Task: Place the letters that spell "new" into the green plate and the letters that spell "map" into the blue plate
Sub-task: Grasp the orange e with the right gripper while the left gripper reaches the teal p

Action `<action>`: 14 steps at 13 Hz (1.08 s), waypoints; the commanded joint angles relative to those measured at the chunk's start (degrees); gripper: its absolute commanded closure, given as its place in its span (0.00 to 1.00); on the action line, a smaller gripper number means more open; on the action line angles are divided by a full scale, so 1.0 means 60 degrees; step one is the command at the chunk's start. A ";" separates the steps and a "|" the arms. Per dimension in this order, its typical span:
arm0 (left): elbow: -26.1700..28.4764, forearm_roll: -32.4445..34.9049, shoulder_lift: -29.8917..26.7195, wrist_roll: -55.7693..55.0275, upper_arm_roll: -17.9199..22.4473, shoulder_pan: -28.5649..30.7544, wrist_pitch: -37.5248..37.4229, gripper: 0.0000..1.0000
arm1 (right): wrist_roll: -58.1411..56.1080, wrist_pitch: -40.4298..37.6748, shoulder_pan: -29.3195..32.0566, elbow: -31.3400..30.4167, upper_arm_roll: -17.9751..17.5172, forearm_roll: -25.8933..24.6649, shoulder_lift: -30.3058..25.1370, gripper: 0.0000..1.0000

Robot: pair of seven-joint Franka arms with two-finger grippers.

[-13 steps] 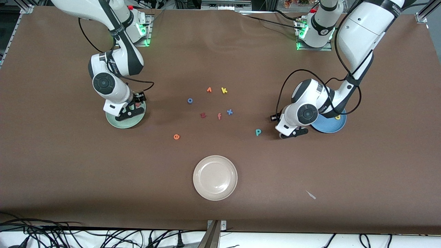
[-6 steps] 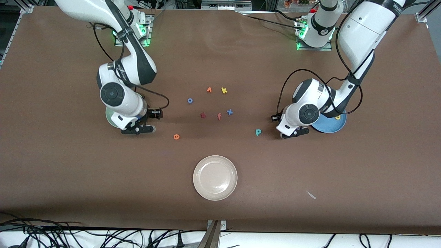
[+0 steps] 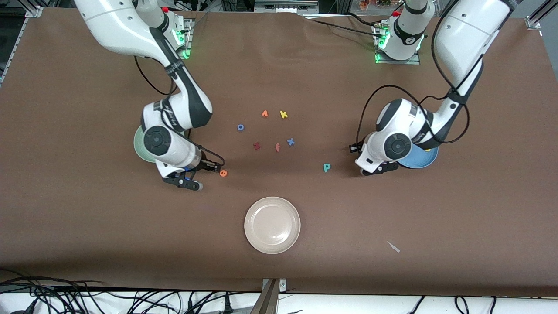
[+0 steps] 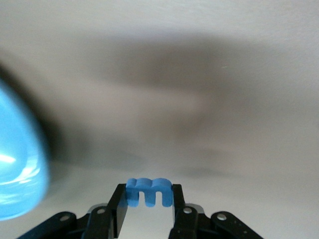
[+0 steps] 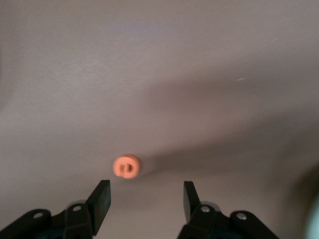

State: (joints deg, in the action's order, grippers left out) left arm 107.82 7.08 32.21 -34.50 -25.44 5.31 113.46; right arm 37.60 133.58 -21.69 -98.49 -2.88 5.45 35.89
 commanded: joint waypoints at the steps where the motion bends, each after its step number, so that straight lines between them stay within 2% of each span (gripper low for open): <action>1: -0.0376 0.0065 -0.0256 0.1570 0.0050 0.0607 -0.1401 0.77 | 0.0501 0.0455 -0.0411 0.0331 0.0040 0.0029 0.0434 0.33; 3: -0.0319 0.0182 -0.0358 0.3062 0.0080 0.1382 -0.1754 0.77 | 0.0531 0.0471 -0.0515 0.0302 0.0069 -0.0043 0.0464 0.34; 4: -0.0246 0.0690 -0.0344 0.3563 0.0051 0.1661 -0.1886 0.77 | 0.0531 0.0486 -0.0515 0.0301 0.0084 -0.0233 0.0479 0.34; 6: -0.0128 0.1338 -0.0213 0.3932 0.0051 0.1985 -0.1888 0.77 | 0.0647 0.0515 -0.0559 0.0272 0.0098 -0.1007 0.0639 0.35; 10: -0.0099 0.1472 0.0212 0.4608 0.0051 0.2631 -0.1655 0.73 | 0.1687 0.1145 -0.0720 0.0243 0.0098 -0.1377 0.0889 0.37; 12: -0.0084 0.1704 0.0432 0.4608 0.0051 0.2674 -0.1522 0.47 | 0.1688 0.1160 -0.0735 0.0243 0.0113 -0.1406 0.0904 0.38; 13: -0.0098 0.1750 0.0418 0.4608 0.0036 0.2704 -0.1522 0.15 | 0.1688 0.1174 -0.0735 0.0214 0.0142 -0.1421 0.0904 0.42; 14: -0.0157 0.1736 0.0331 0.4651 0.0007 0.2675 -0.1580 0.01 | 0.1703 0.1189 -0.0735 0.0214 0.0142 -0.1552 0.0889 0.48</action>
State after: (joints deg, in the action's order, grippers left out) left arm 107.05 15.83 34.92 -7.56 -24.54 20.92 103.97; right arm 46.45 140.30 -25.63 -98.08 -2.52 -2.18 40.79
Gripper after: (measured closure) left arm 0.423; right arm 0.414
